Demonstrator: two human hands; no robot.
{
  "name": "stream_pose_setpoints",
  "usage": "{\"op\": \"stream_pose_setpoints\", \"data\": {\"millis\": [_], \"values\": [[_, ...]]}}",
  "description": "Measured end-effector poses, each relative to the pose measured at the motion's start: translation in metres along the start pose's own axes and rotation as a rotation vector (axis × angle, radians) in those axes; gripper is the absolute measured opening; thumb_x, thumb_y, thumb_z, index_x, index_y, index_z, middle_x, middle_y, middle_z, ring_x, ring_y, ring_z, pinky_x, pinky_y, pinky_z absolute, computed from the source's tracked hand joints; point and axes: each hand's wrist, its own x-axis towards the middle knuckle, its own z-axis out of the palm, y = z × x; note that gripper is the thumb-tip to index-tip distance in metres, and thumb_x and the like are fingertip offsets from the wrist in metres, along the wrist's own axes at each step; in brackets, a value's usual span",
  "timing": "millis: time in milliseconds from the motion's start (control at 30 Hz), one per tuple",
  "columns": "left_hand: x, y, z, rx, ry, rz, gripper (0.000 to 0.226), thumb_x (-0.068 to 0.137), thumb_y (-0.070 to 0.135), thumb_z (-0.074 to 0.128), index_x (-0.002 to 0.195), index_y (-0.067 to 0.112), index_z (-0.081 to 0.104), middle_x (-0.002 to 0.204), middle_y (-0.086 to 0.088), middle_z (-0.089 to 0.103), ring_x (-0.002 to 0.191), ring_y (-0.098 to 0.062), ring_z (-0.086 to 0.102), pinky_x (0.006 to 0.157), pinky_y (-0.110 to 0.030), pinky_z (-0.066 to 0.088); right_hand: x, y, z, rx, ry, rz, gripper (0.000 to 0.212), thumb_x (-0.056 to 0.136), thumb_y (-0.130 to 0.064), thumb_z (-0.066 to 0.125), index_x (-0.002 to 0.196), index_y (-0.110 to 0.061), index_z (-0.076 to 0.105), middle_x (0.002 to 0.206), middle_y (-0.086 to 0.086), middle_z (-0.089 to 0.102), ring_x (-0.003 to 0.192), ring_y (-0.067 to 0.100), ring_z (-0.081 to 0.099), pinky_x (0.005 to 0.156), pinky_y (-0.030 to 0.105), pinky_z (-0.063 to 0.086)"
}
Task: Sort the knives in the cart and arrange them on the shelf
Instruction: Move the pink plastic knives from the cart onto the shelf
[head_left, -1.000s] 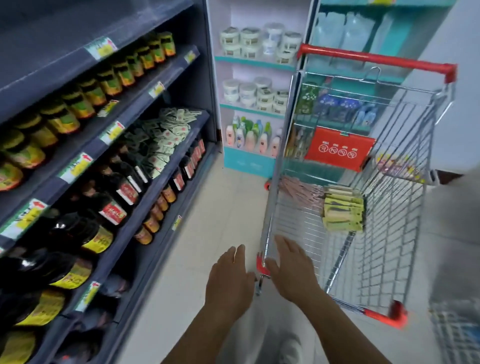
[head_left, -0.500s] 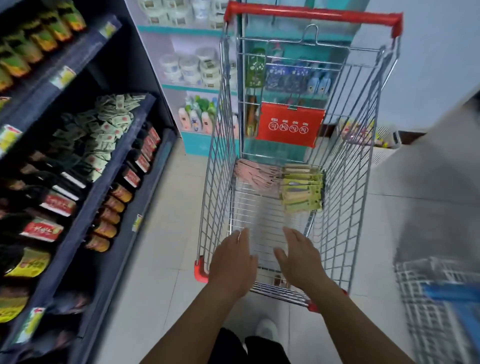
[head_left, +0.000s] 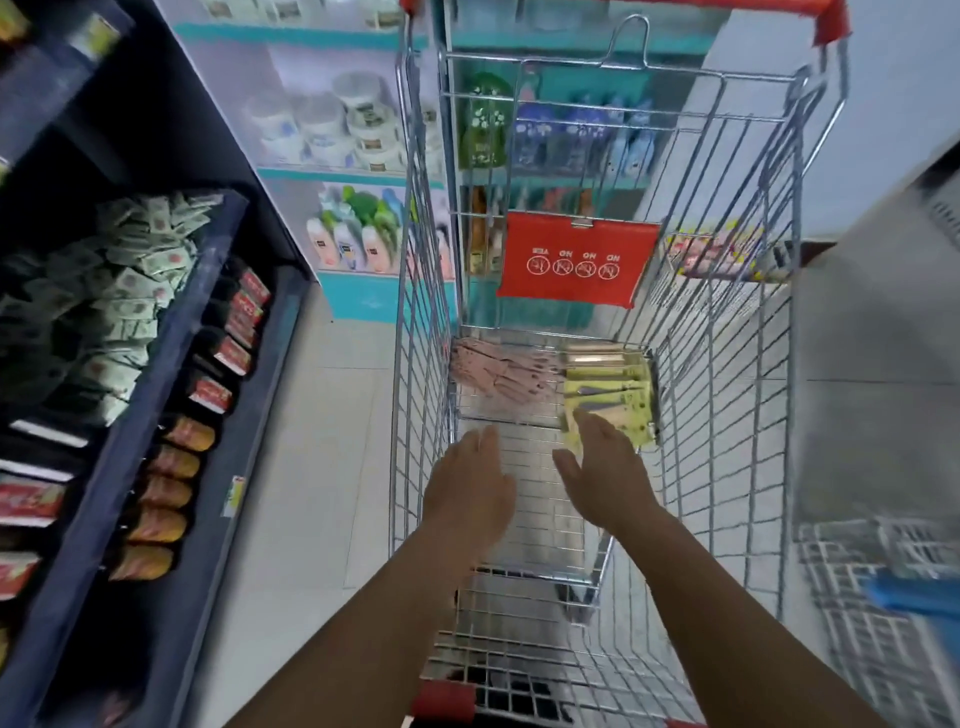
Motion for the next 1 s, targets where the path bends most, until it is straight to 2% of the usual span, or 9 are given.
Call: {"op": "stream_pose_setpoints", "data": {"millis": [167,467,633,700,767,900,1000], "values": [[0.059,-0.007,0.008,-0.015,-0.026,-0.042,0.062,0.098,0.028,0.042,0.151,0.018,0.013,0.152,-0.007,0.028,0.136,-0.026,0.032,0.108,-0.039,0.034,0.063,-0.003,0.001,-0.006,0.012,-0.022,0.048,0.096,-0.029,0.049,0.139,-0.011,0.036,0.138,0.014,0.045,0.124,0.031,0.043,0.097,0.038,0.039],[0.159,-0.013,0.064,-0.036,-0.094,-0.175,0.068,0.098,0.033,0.042,0.152,0.017,0.004,0.147,-0.011,0.033,0.132,-0.028,0.035,0.104,-0.042,0.04,0.177,0.027,0.041,-0.053,-0.126,-0.059,0.058,0.096,-0.028,0.049,0.147,-0.01,0.027,0.145,0.016,0.04,0.131,0.033,0.039,0.107,0.039,0.033],[0.21,-0.017,0.098,0.001,-0.113,-0.208,0.069,0.1,0.035,0.036,0.152,0.021,-0.007,0.15,-0.012,0.024,0.134,-0.027,0.031,0.105,-0.038,0.036,0.234,0.038,0.07,-0.118,-0.146,-0.124,0.051,0.093,-0.025,0.051,0.139,-0.011,0.036,0.137,0.014,0.046,0.121,0.032,0.046,0.099,0.039,0.041],[0.227,-0.018,0.109,0.013,-0.097,-0.242,0.07,0.1,0.036,0.037,0.152,0.022,-0.008,0.149,-0.013,0.024,0.132,-0.028,0.031,0.104,-0.038,0.036,0.257,0.04,0.079,-0.111,-0.154,-0.131,0.052,0.091,-0.026,0.045,0.139,-0.01,0.037,0.138,0.015,0.046,0.124,0.032,0.045,0.101,0.038,0.038],[0.241,-0.02,0.117,0.016,-0.079,-0.269,0.07,0.1,0.035,0.039,0.152,0.022,-0.006,0.146,-0.016,0.026,0.13,-0.03,0.033,0.104,-0.037,0.036,0.278,0.042,0.089,-0.102,-0.141,-0.185,0.058,0.086,-0.032,0.03,0.139,-0.008,0.039,0.138,0.015,0.046,0.126,0.035,0.044,0.104,0.041,0.034],[0.261,-0.026,0.133,0.019,-0.059,-0.303,0.069,0.099,0.037,0.042,0.151,0.02,0.001,0.144,-0.018,0.028,0.126,-0.03,0.036,0.102,-0.036,0.037,0.312,0.042,0.103,-0.196,-0.179,-0.179,0.048,0.093,-0.016,0.042,0.14,-0.016,0.035,0.142,0.008,0.042,0.13,0.029,0.038,0.104,0.037,0.031],[0.268,-0.031,0.147,-0.025,-0.048,-0.357,0.073,0.098,0.038,0.043,0.151,0.014,-0.002,0.145,-0.019,0.026,0.127,-0.032,0.033,0.102,-0.037,0.035,0.324,0.047,0.116,-0.243,-0.154,-0.165,0.043,0.095,-0.018,0.041,0.138,-0.02,0.035,0.142,0.005,0.041,0.13,0.029,0.037,0.103,0.043,0.035]]}}
